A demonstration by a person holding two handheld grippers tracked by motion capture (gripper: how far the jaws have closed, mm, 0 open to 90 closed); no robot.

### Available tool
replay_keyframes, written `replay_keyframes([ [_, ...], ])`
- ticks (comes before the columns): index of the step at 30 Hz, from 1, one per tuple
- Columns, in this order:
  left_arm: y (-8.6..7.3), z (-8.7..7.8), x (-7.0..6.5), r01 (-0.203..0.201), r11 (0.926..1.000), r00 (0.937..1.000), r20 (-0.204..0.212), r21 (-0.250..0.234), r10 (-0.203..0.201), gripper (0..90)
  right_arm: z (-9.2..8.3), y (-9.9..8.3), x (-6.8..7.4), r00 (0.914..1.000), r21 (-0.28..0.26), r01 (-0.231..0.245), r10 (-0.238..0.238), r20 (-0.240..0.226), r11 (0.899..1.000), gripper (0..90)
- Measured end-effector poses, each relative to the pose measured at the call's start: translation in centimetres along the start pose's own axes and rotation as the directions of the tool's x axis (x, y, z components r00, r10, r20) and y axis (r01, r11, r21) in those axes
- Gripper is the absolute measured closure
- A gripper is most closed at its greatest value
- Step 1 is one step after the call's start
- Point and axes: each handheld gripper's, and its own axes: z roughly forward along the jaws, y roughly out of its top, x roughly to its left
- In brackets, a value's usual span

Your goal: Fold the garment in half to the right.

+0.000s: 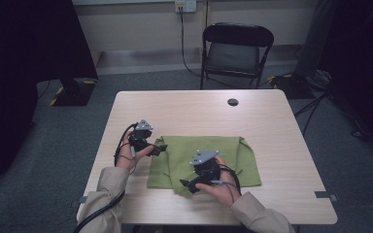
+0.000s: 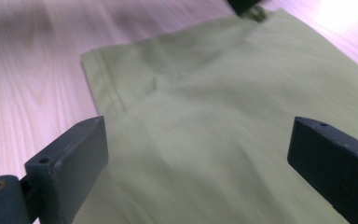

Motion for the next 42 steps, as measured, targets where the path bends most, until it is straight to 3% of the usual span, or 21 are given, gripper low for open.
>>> replay_keyframes([
  [4, 0.1, 1.1, 0.3, 0.005, 1.0, 1.0, -0.001, 0.006, -0.005, 10.2, 1.8, 0.8, 1.4, 0.9996, -0.002, 0.022, -0.022, -0.02, 1.0, 6.4],
  [7, 0.1, 1.8, 0.4, 0.036, 0.9993, 0.999, 0.026, -0.009, -0.035, 12.6, 3.1, 1.3, 2.7, 0.999, 0.007, 0.042, -0.042, -0.016, 0.999, 7.7],
  [10, 0.0, 2.4, 0.4, 0.03, 0.9995, 0.9987, 0.041, -0.003, -0.03, 14.8, 4.4, 2.0, 3.9, 0.9986, 0.0, 0.051, -0.051, -0.013, 0.999, 10.1],
  [15, -0.4, 3.1, 0.6, 0.025, 0.9994, 0.999, 0.037, 0.025, -0.026, 16.3, 6.6, 2.5, 5.3, 0.9995, 0.001, -0.007, 0.007, -0.031, 1.0, 14.9],
  [17, -0.6, 3.3, 0.7, 0.019, 0.9989, 0.9996, 0.019, 0.043, -0.019, 16.8, 7.3, 2.5, 5.6, 0.9997, 0.016, -0.024, 0.024, 0.0, 1.0, 14.8],
  [20, -1.0, 3.5, 1.0, 0.012, 0.9997, 0.9996, 0.024, 0.022, -0.012, 17.7, 7.7, 2.5, 6.0, 0.9992, 0.036, 0.0, -0.001, 0.039, 0.999, 17.6],
  [24, -1.3, 3.4, 1.0, -0.025, 0.9997, 0.9991, 0.035, 0.002, 0.025, 21.7, 7.7, 2.5, 6.1, 0.9988, 0.037, -0.033, 0.032, 0.037, 0.999, 24.2],
  [26, -1.5, 3.1, 1.2, -0.019, 0.9997, 0.9992, 0.035, -0.015, 0.02, 28.8, 7.6, 2.5, 6.1, 0.9981, 0.024, -0.037, 0.036, 0.05, 0.999, 37.3],
  [30, -1.7, 2.9, 1.4, -0.022, 0.9995, 0.9988, 0.043, -0.021, 0.023, 38.3, 7.4, 2.3, 6.1, 0.9975, 0.011, -0.027, 0.026, 0.066, 1.0, 51.9],
  [31, -1.7, 2.9, 1.4, -0.024, 0.9995, 0.9986, 0.046, -0.022, 0.025, 39.4, 7.3, 2.3, 6.1, 0.9986, 0.01, -0.036, 0.036, 0.04, 0.999, 61.5],
  [36, -1.7, 2.8, 1.5, -0.015, 0.9994, 0.9983, 0.055, -0.03, 0.017, 51.6, 7.3, 2.3, 6.5, 0.9985, 0.007, -0.032, 0.032, 0.045, 0.999, 72.1],
  [42, -1.8, 2.7, 1.3, -0.007, 0.9994, 0.9967, 0.081, -0.033, 0.01, 64.7, 7.3, 2.3, 7.0, 0.9973, 0.009, 0.012, -0.012, 0.073, 1.0, 85.8],
])
